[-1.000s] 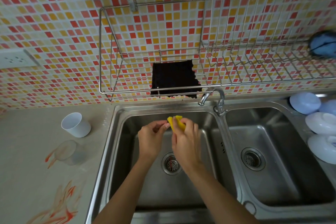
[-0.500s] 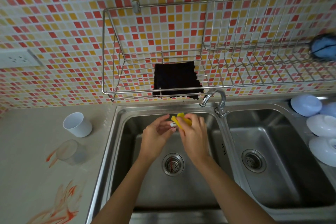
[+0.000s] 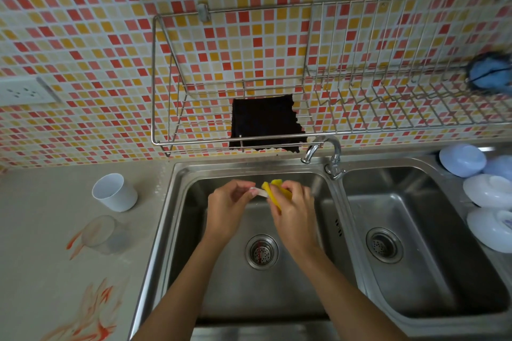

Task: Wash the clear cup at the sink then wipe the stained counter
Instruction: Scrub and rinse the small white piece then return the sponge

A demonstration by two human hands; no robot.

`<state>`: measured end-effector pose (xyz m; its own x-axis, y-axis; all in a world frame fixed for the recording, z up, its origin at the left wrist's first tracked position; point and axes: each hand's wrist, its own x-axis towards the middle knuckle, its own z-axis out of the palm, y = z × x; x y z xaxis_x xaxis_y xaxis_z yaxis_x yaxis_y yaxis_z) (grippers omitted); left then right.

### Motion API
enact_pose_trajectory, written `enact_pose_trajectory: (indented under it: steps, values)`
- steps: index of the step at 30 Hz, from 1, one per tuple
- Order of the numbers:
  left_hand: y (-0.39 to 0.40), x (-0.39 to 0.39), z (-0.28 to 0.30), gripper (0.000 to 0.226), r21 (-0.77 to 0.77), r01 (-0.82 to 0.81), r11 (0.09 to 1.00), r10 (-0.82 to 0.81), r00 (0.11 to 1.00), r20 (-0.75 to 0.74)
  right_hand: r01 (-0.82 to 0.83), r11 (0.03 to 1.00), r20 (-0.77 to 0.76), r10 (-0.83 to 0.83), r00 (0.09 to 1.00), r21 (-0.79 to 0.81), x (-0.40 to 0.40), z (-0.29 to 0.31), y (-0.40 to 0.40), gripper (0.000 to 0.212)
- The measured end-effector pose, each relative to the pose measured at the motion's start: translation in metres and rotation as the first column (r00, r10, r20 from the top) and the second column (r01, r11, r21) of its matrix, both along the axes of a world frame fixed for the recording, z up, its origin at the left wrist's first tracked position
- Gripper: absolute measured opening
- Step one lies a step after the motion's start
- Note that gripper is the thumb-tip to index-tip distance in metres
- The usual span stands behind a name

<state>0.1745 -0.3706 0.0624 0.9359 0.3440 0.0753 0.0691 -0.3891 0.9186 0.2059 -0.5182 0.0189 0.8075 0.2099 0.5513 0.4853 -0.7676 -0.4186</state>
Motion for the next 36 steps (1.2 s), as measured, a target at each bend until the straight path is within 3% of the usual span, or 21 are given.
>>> enact_pose_trajectory:
  steps: [5, 10, 14, 16, 20, 24, 28, 31, 33, 36]
  values:
    - [-0.003, -0.003, 0.000, 0.012, 0.019, 0.005, 1.000, -0.006, 0.998, 0.059, -0.012, 1.000, 0.001, 0.012, 1.000, -0.005, 0.011, 0.002, -0.002, 0.026]
    - [-0.006, -0.001, -0.002, 0.010, -0.011, -0.007, 1.000, 0.007, 1.000, 0.024, -0.013, 0.999, 0.006, 0.013, 1.000, -0.029, 0.016, -0.005, -0.012, 0.018]
    - [-0.009, 0.008, 0.002, 0.022, 0.074, 0.011, 0.997, 0.001, 0.985, -0.170, 0.003, 0.999, 0.049, -0.001, 0.999, -0.037, 0.017, -0.002, -0.015, 0.012]
    - [-0.009, 0.015, 0.001, 0.023, 0.006, 0.047, 0.999, -0.044, 0.969, -0.244, 0.012, 0.999, 0.055, -0.009, 0.998, -0.053, 0.018, -0.003, -0.019, 0.019]
    - [-0.016, 0.021, -0.001, 0.004, 0.042, 0.069, 0.997, -0.061, 0.984, -0.169, 0.089, 0.996, -0.018, -0.088, 0.996, 0.025, 0.017, -0.009, -0.023, 0.040]
    - [-0.024, 0.020, -0.004, 0.012, 0.074, 0.086, 0.994, -0.081, 0.994, -0.070, 0.010, 1.000, 0.033, -0.009, 0.999, -0.018, 0.010, -0.017, -0.024, 0.037]
    - [-0.037, 0.024, -0.005, 0.017, 0.092, 0.034, 0.995, -0.031, 0.999, -0.029, 0.174, 0.984, -0.097, -0.169, 0.981, 0.042, 0.021, -0.022, -0.039, 0.049]
    - [-0.045, 0.029, -0.005, 0.014, 0.032, 0.021, 0.999, -0.021, 1.000, -0.017, 0.079, 0.997, -0.025, -0.079, 0.997, 0.002, 0.010, -0.021, -0.031, 0.049]
    - [-0.047, 0.030, -0.010, 0.013, 0.043, 0.017, 0.999, -0.016, 0.999, -0.028, 0.066, 0.998, -0.077, -0.065, 0.995, 0.009, 0.009, -0.029, -0.035, 0.049]
    - [-0.047, 0.030, -0.017, 0.014, 0.115, -0.027, 0.993, 0.034, 0.998, -0.058, 0.214, 0.976, -0.308, -0.191, 0.932, 0.043, 0.023, -0.048, -0.059, 0.047]
